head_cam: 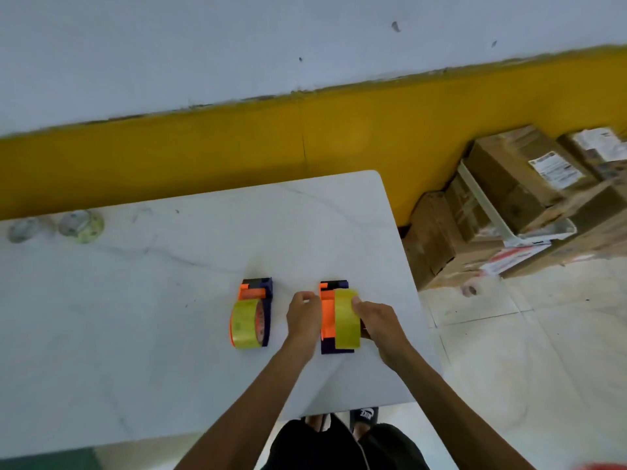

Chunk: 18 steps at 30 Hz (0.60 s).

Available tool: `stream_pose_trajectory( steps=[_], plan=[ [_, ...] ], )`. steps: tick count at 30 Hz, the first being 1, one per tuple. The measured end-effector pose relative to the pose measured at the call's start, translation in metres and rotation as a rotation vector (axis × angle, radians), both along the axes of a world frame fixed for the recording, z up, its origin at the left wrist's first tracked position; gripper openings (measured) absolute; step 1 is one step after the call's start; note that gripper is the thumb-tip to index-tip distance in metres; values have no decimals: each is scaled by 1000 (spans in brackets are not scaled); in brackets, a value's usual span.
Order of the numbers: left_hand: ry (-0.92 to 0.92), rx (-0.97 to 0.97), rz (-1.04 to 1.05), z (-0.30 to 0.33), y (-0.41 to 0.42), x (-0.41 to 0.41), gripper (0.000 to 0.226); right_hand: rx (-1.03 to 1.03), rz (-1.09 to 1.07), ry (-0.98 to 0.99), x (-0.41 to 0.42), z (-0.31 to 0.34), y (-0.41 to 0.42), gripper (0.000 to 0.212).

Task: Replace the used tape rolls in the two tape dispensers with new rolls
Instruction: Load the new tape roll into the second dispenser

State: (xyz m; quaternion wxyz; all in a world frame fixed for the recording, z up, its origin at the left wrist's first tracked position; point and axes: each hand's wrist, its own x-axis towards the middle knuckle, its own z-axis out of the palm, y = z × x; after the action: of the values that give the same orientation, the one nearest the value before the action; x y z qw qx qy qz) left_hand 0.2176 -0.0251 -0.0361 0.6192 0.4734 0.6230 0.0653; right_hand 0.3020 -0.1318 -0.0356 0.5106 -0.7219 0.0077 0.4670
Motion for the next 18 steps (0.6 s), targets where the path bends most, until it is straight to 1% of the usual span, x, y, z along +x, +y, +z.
stream_pose_trajectory(
  steps=[3, 6, 9, 14, 18],
  plan=[
    [13, 21, 2, 3, -10, 1, 29, -54, 35, -23, -6, -8, 2, 52],
    [31, 29, -14, -2, -17, 1, 31, -119, 114, -165, -12, -13, 2, 48],
    [48, 21, -41, -5, -20, -1, 30, -120, 211, -314, -13, -18, 5, 53],
    [21, 56, -118, -8, -18, -5, 24, -225, 308, -359, 1, -24, 15, 42],
    [-3, 183, -245, -15, -14, -12, 30, -241, 448, -561, 22, -28, 23, 31]
  ],
)
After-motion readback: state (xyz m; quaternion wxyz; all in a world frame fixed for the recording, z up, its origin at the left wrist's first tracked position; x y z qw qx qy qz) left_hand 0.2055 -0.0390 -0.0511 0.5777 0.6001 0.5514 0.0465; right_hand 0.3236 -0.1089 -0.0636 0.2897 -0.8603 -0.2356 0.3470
